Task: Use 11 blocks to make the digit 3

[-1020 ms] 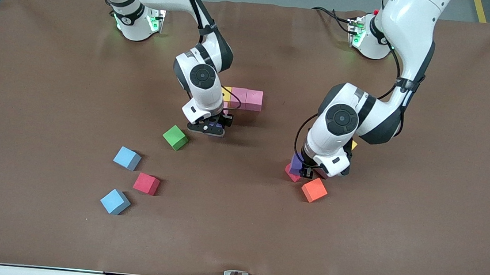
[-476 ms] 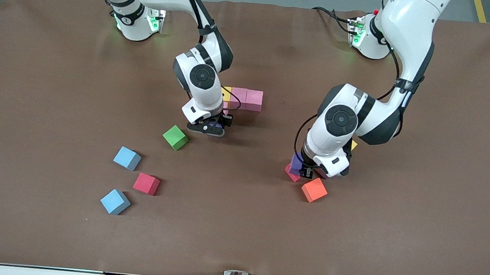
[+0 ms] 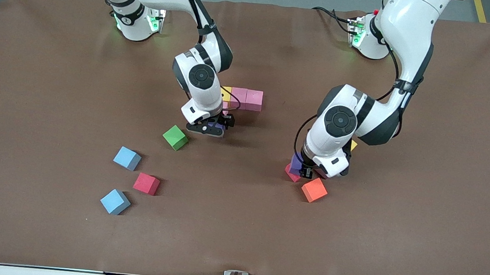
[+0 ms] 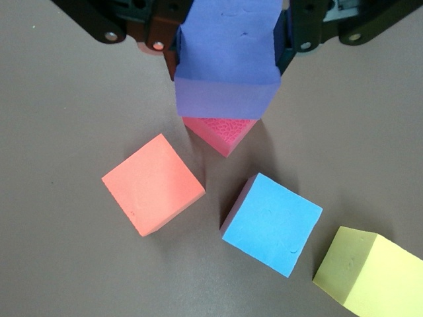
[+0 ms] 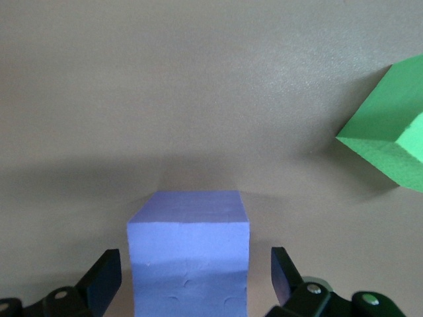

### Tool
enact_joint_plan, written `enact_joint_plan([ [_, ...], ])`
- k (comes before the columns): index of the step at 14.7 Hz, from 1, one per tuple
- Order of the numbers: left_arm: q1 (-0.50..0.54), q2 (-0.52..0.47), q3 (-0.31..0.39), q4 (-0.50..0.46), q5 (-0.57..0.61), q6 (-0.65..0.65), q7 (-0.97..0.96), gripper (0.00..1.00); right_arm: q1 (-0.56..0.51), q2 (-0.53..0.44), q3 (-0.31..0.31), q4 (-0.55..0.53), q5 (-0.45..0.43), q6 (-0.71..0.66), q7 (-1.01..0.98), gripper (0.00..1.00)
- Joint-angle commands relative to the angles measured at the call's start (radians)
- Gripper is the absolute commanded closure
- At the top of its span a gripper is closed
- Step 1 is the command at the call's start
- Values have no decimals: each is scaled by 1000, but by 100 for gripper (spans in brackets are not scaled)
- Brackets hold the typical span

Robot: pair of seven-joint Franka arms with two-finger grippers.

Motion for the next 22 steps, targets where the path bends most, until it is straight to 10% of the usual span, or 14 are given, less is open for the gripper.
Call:
enact_joint_plan([
  [1, 0, 14, -2, 26, -5, -17, -2, 68, 3, -30, -5, -15, 3, -20, -2, 0],
  [22, -173, 179, 4, 182, 0, -8, -200, 66, -6, -92, -14, -7, -11, -107, -15, 0],
])
